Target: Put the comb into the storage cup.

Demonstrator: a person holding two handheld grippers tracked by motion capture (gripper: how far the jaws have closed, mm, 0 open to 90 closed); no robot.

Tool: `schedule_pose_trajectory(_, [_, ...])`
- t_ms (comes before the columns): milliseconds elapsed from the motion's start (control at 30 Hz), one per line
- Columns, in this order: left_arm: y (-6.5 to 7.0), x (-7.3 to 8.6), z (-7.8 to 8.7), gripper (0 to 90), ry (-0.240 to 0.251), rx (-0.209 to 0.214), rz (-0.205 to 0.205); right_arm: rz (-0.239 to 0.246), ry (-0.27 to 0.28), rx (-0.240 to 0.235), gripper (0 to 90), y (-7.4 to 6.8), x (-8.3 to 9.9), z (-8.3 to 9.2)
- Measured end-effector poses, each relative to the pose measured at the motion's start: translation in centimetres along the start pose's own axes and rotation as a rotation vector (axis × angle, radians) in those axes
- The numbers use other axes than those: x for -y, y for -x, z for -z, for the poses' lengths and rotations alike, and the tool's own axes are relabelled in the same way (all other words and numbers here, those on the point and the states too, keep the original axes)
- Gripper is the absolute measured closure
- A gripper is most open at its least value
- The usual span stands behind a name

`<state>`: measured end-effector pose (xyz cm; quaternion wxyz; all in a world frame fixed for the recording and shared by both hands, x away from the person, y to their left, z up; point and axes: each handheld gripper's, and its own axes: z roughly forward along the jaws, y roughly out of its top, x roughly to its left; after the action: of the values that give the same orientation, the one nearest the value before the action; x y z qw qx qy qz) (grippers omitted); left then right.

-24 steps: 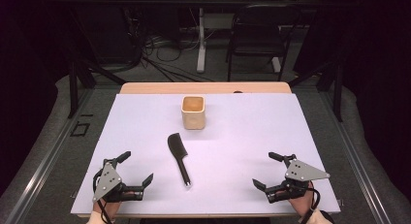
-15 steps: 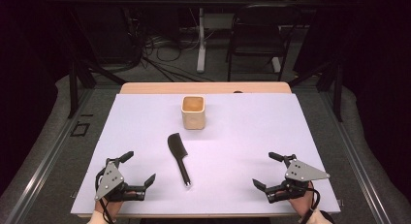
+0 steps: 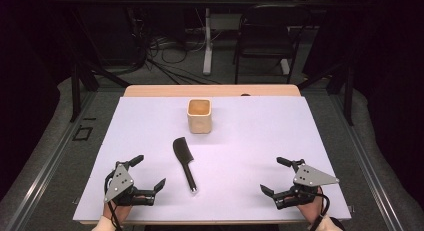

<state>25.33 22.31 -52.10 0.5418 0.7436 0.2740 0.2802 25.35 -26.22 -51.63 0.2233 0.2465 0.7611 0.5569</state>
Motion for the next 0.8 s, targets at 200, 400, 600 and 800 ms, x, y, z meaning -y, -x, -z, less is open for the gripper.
schedule_pose_trajectory(200, [0.6,-0.5,-0.9,0.3,0.011,0.008,-0.018,-0.001,-0.005,-0.002,0.0,0.0,0.0,-0.2])
schedule_pose_trajectory(400, [1.2,-0.9,-2.1,0.3,0.001,0.008,-0.029,0.003,-0.005,-0.001,0.0,0.0,0.0,-0.2])
schedule_pose_trajectory(600, [1.7,-1.1,-3.4,0.3,-0.022,0.031,-0.014,-0.002,-0.008,-0.002,0.0,0.0,0.1,-0.2])
schedule_pose_trajectory(800, [2.1,-1.4,-4.2,0.2,-0.034,0.044,-0.015,0.005,-0.014,-0.001,0.0,-0.1,0.1,-0.3])
